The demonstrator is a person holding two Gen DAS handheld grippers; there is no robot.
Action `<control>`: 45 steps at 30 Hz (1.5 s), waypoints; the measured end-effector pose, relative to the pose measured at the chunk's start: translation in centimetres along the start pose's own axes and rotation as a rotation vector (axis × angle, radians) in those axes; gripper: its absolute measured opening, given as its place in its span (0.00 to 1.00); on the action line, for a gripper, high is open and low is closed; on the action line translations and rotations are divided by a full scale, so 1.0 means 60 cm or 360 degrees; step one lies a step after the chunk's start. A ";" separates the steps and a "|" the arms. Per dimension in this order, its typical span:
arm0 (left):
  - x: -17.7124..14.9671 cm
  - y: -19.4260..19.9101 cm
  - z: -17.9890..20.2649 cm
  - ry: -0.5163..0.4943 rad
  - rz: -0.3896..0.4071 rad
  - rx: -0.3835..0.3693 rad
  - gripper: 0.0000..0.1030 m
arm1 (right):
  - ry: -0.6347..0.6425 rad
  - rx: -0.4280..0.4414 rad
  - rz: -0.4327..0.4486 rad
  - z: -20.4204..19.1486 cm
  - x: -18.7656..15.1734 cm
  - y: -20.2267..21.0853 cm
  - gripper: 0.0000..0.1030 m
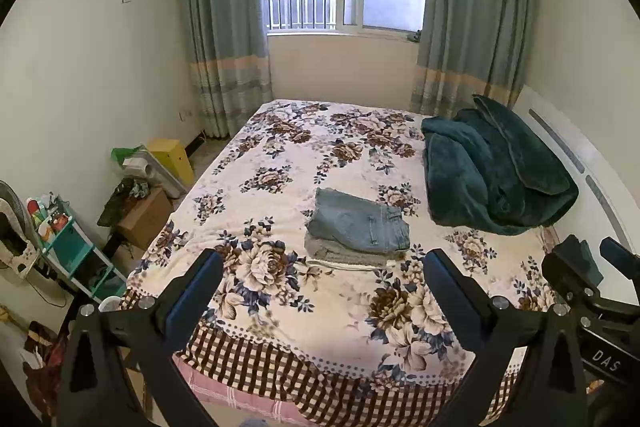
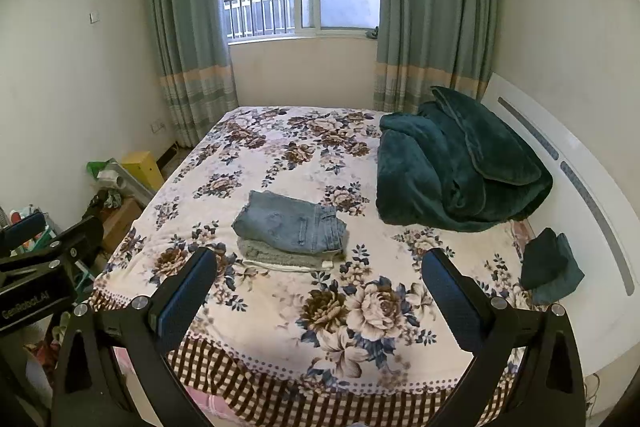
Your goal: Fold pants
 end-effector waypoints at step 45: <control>0.010 0.035 0.009 -0.0005 0.0037 0.0041 0.99 | 0.0008 0.0013 -0.0016 0.011 -0.004 -0.001 1.00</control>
Point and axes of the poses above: each gripper's, at about its wrist camera, not at the fingertips, and y roughly against the way its jaws point, z to its right, x to its top, the point moved 1 cm from there along -y, roughly the way its jaws point, and after that the axes turned 11 degrees about -x, right-handed, at the moved point
